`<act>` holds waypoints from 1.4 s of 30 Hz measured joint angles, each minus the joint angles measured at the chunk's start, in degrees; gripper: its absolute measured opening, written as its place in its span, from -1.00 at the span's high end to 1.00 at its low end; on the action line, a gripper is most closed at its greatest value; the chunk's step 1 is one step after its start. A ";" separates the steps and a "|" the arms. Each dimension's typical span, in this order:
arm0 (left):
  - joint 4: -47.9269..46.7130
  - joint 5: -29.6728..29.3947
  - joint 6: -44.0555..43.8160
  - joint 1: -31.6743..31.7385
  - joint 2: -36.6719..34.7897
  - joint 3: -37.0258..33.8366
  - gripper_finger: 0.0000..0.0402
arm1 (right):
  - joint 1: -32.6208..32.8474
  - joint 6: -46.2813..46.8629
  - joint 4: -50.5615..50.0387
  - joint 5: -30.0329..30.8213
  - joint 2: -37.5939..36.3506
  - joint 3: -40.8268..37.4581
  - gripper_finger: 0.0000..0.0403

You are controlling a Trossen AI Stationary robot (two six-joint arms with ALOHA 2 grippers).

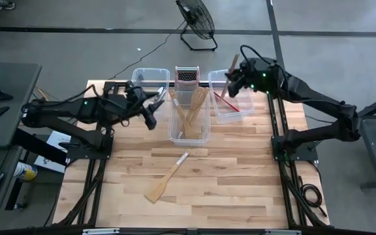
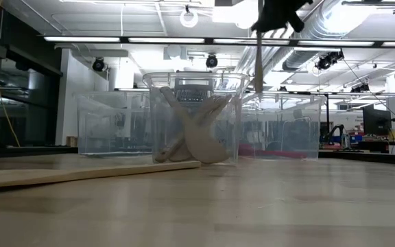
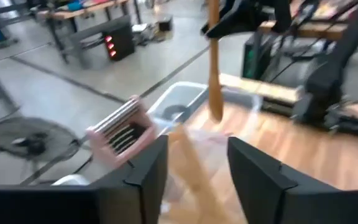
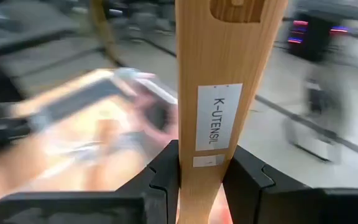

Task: Pick & Place Kitchen Items
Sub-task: Put the brown serving spoon into the right transparent bin

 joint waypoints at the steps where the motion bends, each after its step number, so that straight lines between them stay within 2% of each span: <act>1: -1.33 0.00 0.08 1.16 -0.49 0.00 0.12 | -1.06 -0.13 -0.37 1.89 0.28 0.00 0.58; 6: -5.98 0.01 1.31 7.97 -1.93 -0.04 -0.10 | -4.79 3.90 -1.27 9.43 2.41 0.00 0.58; 12: -5.69 -0.07 5.33 15.23 -3.06 -0.02 -0.12 | -6.65 13.65 -7.41 14.98 6.34 0.02 0.58; 16: -6.54 -0.06 7.39 19.63 -3.47 -0.02 -0.12 | -6.10 17.02 -11.07 18.65 8.88 0.02 0.58; 22: -9.28 0.68 10.45 24.22 -3.46 -0.02 -0.12 | -5.10 16.66 -13.42 18.13 12.76 0.02 0.58; 28: -9.93 6.22 11.24 27.85 -3.60 -0.02 -0.12 | -5.03 12.63 -17.54 12.70 15.33 0.01 0.58; 40: -11.21 16.05 15.10 33.69 -3.61 -0.02 -0.12 | -7.04 6.26 -18.07 8.99 16.22 0.02 0.58; 42: -11.11 17.32 15.11 33.68 -3.61 -0.02 -0.12 | -7.38 6.24 -17.99 9.01 16.22 0.02 0.51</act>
